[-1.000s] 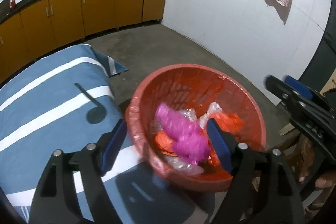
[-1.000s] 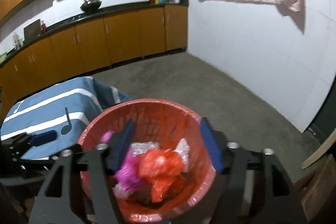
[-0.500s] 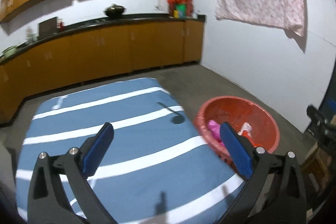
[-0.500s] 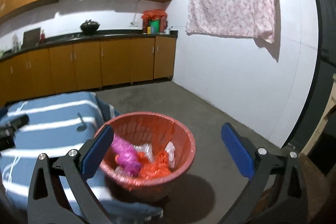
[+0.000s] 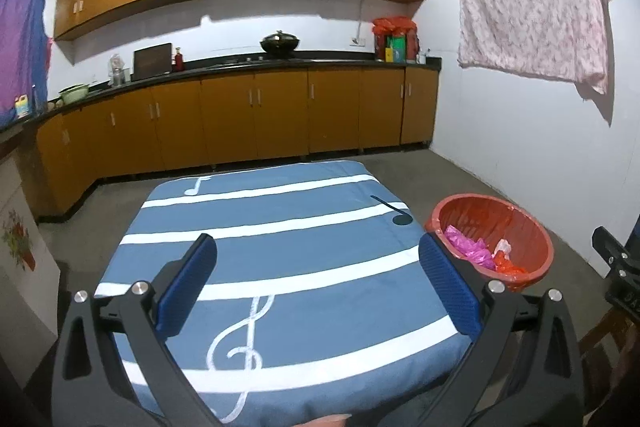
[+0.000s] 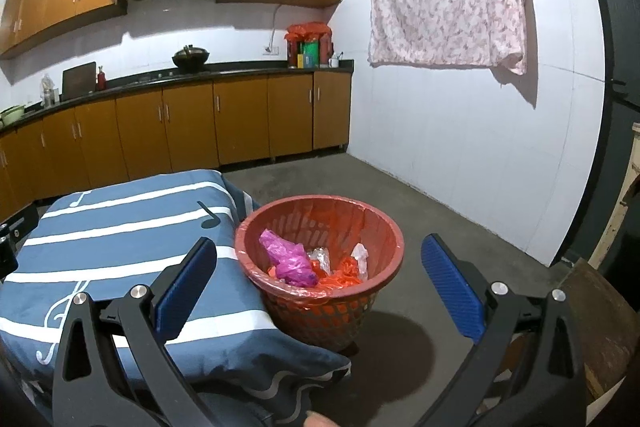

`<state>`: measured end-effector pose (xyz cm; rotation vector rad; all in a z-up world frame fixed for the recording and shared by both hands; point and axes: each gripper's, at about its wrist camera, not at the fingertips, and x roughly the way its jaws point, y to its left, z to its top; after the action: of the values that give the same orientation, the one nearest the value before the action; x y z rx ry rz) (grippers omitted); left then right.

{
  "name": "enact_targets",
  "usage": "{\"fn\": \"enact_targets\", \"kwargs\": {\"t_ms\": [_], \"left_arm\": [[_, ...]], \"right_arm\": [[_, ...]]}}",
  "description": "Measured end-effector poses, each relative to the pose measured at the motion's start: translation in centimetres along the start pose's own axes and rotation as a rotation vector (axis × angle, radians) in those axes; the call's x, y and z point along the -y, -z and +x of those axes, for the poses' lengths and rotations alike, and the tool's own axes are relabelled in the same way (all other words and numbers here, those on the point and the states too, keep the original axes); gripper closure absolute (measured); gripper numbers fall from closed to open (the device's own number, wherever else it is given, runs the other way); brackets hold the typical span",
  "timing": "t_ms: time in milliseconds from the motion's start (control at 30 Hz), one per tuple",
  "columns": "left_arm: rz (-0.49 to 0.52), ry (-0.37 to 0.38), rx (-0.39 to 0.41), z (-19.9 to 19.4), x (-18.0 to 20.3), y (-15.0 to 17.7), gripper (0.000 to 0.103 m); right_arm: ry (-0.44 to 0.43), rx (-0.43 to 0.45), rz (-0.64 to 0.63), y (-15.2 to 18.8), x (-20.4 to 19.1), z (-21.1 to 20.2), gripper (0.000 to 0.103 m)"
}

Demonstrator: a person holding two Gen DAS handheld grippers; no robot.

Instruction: Collect trash

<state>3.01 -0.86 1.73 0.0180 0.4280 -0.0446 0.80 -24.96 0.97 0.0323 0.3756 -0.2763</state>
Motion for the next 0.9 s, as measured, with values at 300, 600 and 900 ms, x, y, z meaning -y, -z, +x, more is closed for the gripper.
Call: {"fn": "enact_targets", "kwargs": {"t_ms": [300, 600, 900], "left_arm": [[0.000, -0.029, -0.016, -2.0, -1.5, 2.1, 0.004], [-0.006, -0.026, -0.018, -2.7, -1.9, 3.1, 0.004], [-0.013, -0.023, -0.018, -3.1, -1.8, 3.7, 0.004]], "right_arm": [[0.001, -0.009, -0.042, 1.4, -2.2, -1.5, 0.002], [0.011, 0.003, -0.070, 2.3, -3.2, -2.7, 0.002], [0.025, 0.010, -0.073, 2.4, -3.4, -3.0, 0.002]]}}
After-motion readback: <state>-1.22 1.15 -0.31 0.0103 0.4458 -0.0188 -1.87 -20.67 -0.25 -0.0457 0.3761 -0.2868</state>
